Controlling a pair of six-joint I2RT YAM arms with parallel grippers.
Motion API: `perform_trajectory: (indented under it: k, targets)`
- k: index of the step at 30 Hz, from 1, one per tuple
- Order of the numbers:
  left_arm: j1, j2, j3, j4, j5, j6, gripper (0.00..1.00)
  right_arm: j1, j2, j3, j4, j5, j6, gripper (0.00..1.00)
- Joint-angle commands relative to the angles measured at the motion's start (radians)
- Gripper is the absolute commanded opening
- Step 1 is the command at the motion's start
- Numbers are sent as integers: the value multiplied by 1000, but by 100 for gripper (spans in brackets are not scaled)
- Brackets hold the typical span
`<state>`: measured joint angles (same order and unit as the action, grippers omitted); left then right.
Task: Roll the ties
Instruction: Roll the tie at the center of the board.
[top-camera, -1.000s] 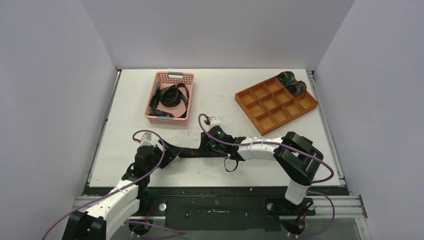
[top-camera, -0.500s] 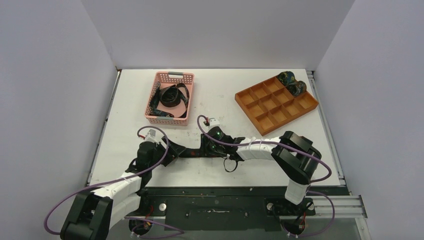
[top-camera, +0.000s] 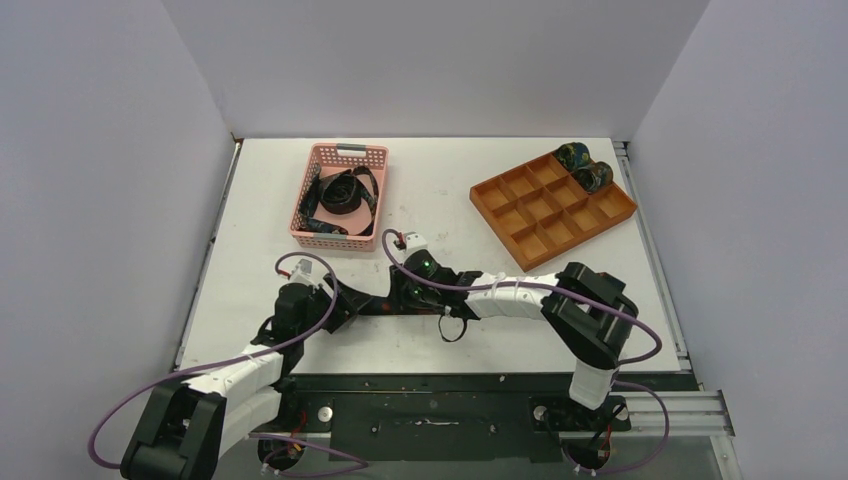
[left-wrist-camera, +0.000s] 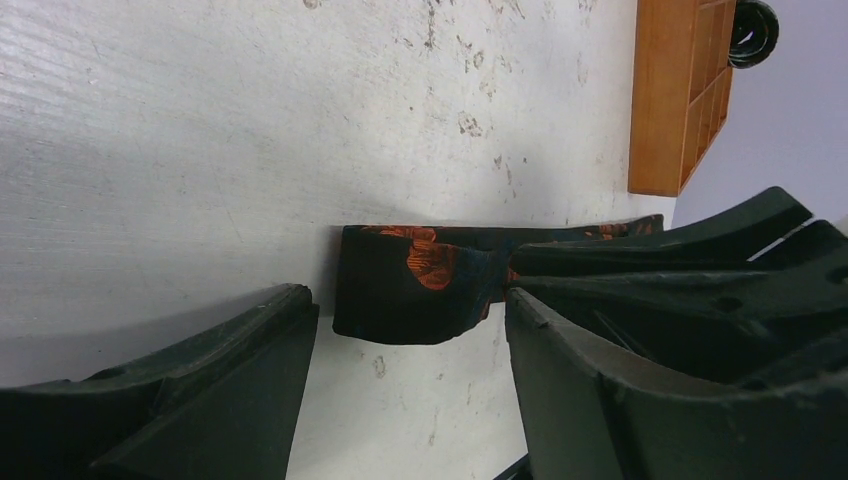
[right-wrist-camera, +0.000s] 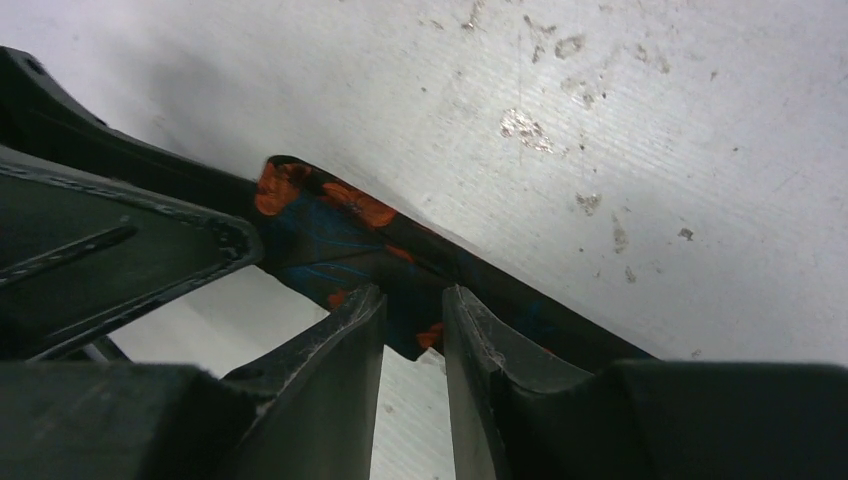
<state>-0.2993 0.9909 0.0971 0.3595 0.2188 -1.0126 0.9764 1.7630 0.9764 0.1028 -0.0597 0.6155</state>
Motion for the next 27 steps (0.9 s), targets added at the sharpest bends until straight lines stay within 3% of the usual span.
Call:
perform_trajectory:
  k: [1, 14, 18, 25, 27]
  targets:
    - [4, 16, 18, 3, 27, 18, 66, -12, 38, 8, 0, 1, -1, 28]
    - [16, 190, 33, 163, 105, -18, 53, -43, 68, -51, 47, -14, -19, 23]
    - [16, 233, 35, 217, 130, -29, 37, -43, 70, -51, 51, -23, -20, 23]
    - [16, 248, 38, 239, 118, -31, 0, -44, 53, -38, 54, -39, -13, 23]
    - [16, 240, 43, 218, 101, -25, 0, -45, 24, -41, 51, -23, 0, 27]
